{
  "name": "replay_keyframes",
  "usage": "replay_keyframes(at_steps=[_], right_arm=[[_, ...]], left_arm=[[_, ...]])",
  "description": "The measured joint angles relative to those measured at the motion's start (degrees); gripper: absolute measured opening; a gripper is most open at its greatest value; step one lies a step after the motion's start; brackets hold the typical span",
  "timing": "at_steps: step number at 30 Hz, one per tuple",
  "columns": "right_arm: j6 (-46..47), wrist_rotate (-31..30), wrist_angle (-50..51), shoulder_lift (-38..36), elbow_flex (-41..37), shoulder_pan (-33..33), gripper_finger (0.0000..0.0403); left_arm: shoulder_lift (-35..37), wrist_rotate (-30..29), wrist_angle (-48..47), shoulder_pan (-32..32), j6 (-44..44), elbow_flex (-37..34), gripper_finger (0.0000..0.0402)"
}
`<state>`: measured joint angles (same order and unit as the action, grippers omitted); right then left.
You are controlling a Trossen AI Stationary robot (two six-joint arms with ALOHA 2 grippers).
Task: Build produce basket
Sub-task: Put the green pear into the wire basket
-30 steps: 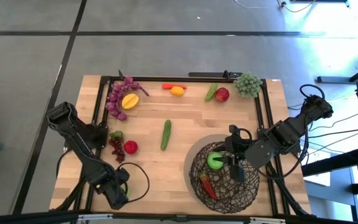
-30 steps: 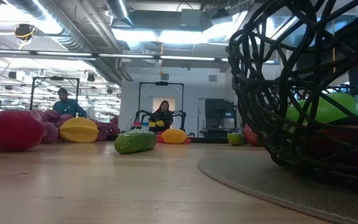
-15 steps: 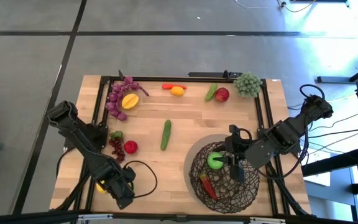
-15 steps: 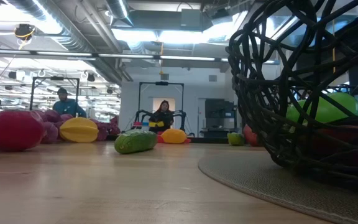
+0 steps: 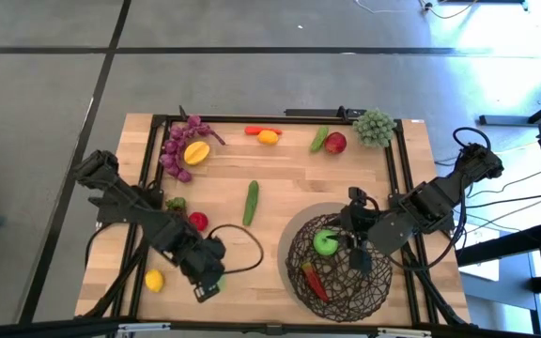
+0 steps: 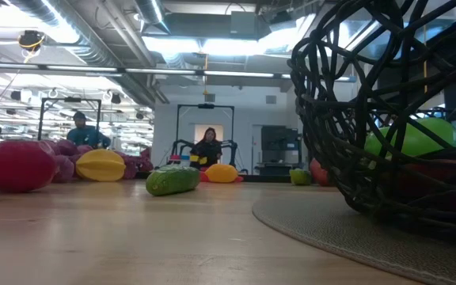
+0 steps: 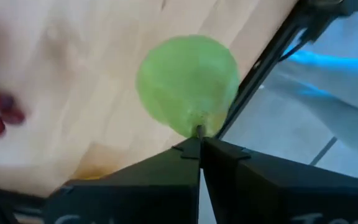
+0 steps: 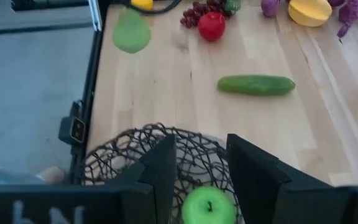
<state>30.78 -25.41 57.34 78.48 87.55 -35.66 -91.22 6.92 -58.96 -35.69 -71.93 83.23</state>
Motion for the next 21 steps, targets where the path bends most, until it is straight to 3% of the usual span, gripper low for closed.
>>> replay_keyframes(at_steps=[12,21], right_arm=[[1.12,-0.42,7.25,-1.28,-0.04,0.00,0.0136],[7.02,-4.61,12.03,-6.73,-0.04,0.00,0.0136]], left_arm=[[0.00,-6.52,0.37,11.67,18.39,10.66,0.0000],[-0.04,-7.73,11.88,18.55,28.39,12.95,0.0000]])
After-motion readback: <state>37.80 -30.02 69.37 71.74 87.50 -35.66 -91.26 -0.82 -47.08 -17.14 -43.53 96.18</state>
